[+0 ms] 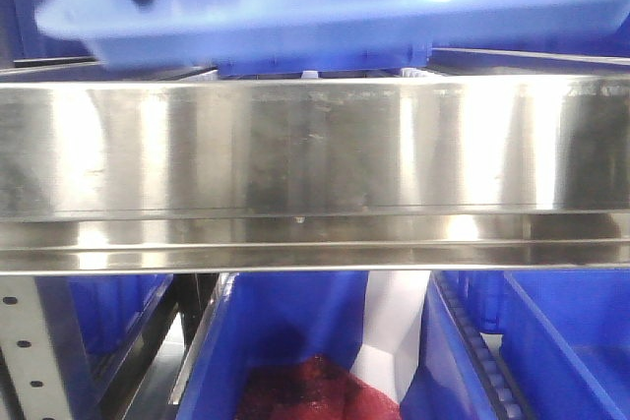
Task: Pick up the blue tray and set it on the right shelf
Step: 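Lower the held tray onto the upper roller shelf with both grippers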
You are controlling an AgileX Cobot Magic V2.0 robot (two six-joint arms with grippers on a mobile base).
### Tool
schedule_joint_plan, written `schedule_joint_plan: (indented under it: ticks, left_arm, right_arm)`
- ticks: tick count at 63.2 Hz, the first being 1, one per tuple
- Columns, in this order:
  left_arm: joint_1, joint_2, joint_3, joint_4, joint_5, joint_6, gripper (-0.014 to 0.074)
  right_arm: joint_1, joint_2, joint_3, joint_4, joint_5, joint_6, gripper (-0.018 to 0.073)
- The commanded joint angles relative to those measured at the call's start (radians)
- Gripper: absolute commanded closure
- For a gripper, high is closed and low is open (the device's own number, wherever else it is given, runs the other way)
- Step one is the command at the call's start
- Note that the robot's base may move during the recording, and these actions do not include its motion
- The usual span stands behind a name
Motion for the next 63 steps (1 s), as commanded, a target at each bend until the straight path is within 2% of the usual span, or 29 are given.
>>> schedule_joint_plan:
  ticks: [1,10,15,20,24,31,37,49,57,63]
  left_arm:
    - [-0.005,-0.022,-0.034,0.029,-0.043,0.023,0.0644]
    - [-0.005,0.009,-0.034,0.039,-0.043,0.023,0.0638]
    - [-0.005,0.018,-0.034,0.039,-0.048,0.023,0.0592]
    - [-0.005,0.023,-0.034,0.039,-0.054,0.023,0.049]
    - [-0.005,0.025,-0.034,0.041,-0.058,0.023,0.0346]
    - [-0.005,0.025,-0.034,0.041,-0.063,0.023,0.0157]
    - [-0.005,0.025,-0.034,0.041,-0.063,0.023,0.0074]
    - [-0.009,-0.014,-0.034,0.045,-0.071,0.023,0.0083]
    - [-0.051,-0.106,-0.034,0.115,-0.086,0.025,0.0213]
    - [-0.103,-0.197,-0.003,0.172,-0.115,0.025,0.0339]
  right_arm:
    - [0.001,-0.002,-0.041,-0.019,-0.079,-0.03,0.0503]
    - [0.001,0.036,-0.041,-0.019,-0.09,-0.03,0.0496]
    - [0.001,0.043,-0.041,-0.019,-0.097,-0.03,0.0435]
    - [0.001,0.044,-0.041,-0.019,-0.097,-0.03,0.0295]
    - [0.001,0.044,-0.041,-0.021,-0.097,-0.03,0.0133]
    - [-0.003,0.044,-0.041,-0.025,-0.094,-0.03,-0.0088]
    - [-0.004,0.036,-0.041,-0.03,-0.091,-0.03,-0.007]
    - [-0.004,-0.021,-0.04,-0.03,-0.099,-0.021,-0.0056]
    - [-0.004,-0.124,-0.017,-0.03,-0.116,-0.02,0.006]
    - [-0.004,-0.202,0.025,-0.03,-0.147,-0.02,0.019]
